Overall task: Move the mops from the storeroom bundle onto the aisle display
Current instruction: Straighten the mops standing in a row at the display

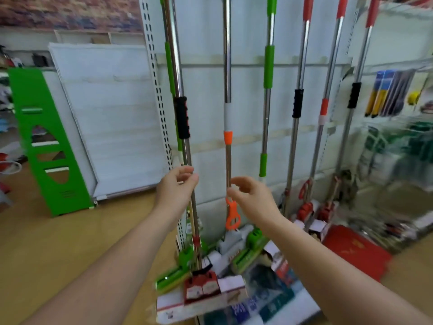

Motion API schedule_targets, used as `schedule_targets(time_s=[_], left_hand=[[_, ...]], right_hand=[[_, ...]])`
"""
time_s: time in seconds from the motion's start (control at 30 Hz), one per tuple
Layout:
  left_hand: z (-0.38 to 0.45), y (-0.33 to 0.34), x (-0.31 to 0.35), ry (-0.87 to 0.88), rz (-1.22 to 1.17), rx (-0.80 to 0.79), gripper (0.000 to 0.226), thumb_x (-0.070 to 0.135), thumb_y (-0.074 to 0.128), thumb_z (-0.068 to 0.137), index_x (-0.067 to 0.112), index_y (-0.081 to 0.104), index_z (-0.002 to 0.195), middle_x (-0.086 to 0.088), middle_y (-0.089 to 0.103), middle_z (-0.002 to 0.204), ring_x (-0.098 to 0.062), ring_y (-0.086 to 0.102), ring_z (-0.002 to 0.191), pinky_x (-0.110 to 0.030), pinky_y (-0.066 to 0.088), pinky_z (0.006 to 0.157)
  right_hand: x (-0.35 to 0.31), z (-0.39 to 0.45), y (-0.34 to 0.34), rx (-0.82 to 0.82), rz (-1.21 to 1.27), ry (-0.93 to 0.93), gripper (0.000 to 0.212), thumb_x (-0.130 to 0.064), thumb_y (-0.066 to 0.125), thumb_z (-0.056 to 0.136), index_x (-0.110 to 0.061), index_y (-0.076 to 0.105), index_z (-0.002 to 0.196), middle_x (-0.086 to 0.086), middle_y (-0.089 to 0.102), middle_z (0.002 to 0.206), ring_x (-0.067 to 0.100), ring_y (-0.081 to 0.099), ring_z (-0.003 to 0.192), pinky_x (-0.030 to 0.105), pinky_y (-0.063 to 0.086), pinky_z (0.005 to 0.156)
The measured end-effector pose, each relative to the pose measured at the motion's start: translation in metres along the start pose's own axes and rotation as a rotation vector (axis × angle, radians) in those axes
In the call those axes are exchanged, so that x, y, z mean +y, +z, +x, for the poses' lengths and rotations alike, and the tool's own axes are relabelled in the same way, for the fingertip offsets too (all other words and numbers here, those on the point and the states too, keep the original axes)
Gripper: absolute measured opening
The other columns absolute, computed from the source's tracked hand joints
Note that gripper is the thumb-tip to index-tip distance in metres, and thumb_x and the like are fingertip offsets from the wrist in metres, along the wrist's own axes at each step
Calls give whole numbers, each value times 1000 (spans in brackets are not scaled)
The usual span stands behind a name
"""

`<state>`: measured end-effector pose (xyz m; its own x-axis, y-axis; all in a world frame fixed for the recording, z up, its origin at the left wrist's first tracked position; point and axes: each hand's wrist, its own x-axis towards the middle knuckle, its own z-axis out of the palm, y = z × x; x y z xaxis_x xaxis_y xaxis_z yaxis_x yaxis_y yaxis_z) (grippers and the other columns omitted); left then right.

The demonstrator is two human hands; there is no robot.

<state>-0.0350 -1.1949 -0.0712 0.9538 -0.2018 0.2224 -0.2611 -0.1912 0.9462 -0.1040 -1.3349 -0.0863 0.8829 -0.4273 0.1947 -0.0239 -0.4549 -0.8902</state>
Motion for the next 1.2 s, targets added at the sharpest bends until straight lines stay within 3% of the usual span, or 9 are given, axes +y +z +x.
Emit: schedule_targets(time_s=[0.23,0.37,0.4,0.5,0.63,0.83,0.97,1.13,1.2], left_hand=[[-44,24,-29,-113,17,43,13,22,56,91,24,56,104,5,56,102,-20,57,105,-41,48,97],[-73,44,-42,-189,30,56,16,21,56,91,20,57,107,3,57,104,-17,55,101,-40,48,96],[-79,48,-45,-205,33,59,15,21,56,91,21,57,106,4,56,101,-17,55,102,-40,48,96],[-97,59,-55,-242,56,65,17,21,56,91,19,58,107,8,55,96,-19,56,102,-39,48,95],[-114,68,-70,-288,92,78,21,23,56,90,19,59,111,2,58,104,-20,57,105,-42,49,96],[-114,73,-88,-322,150,88,22,20,54,92,16,58,113,2,56,104,-17,55,99,-24,46,72],[-98,68,-105,-358,169,85,20,20,54,92,17,58,111,0,57,107,-18,54,102,-30,45,84],[-77,63,-141,-425,223,57,26,22,52,92,15,57,117,0,56,109,-16,51,101,-29,41,84],[-68,65,-158,-455,242,44,26,20,51,93,15,56,118,-1,56,111,-18,52,100,-30,42,84]], right_hand=[[51,-35,-13,-87,-32,86,34,-24,58,89,-18,56,123,2,60,119,12,54,106,27,44,90],[78,-56,-29,-176,-89,96,33,-22,55,91,-17,55,125,1,56,124,-1,52,86,3,41,60],[86,-60,-32,-192,-97,102,34,-22,54,91,-17,55,125,1,57,125,-1,54,89,2,42,64],[107,-70,-38,-226,-109,138,35,-23,56,90,-18,56,125,1,58,128,12,53,115,25,44,93],[131,-78,-37,-270,-120,188,35,-18,56,89,-16,56,125,3,59,128,15,54,114,29,44,95],[148,-71,-22,-313,-114,239,36,-18,56,90,-16,55,125,2,58,128,14,54,111,21,40,80],[159,-55,-6,-336,-108,283,34,-16,56,91,-14,55,125,5,58,126,14,55,94,17,43,66],[186,-35,20,-364,-122,372,36,-13,54,91,-14,52,127,3,58,128,10,54,95,8,37,52],[202,-28,33,-366,-140,408,37,-13,54,91,-15,52,127,4,56,130,15,57,104,8,40,55]])
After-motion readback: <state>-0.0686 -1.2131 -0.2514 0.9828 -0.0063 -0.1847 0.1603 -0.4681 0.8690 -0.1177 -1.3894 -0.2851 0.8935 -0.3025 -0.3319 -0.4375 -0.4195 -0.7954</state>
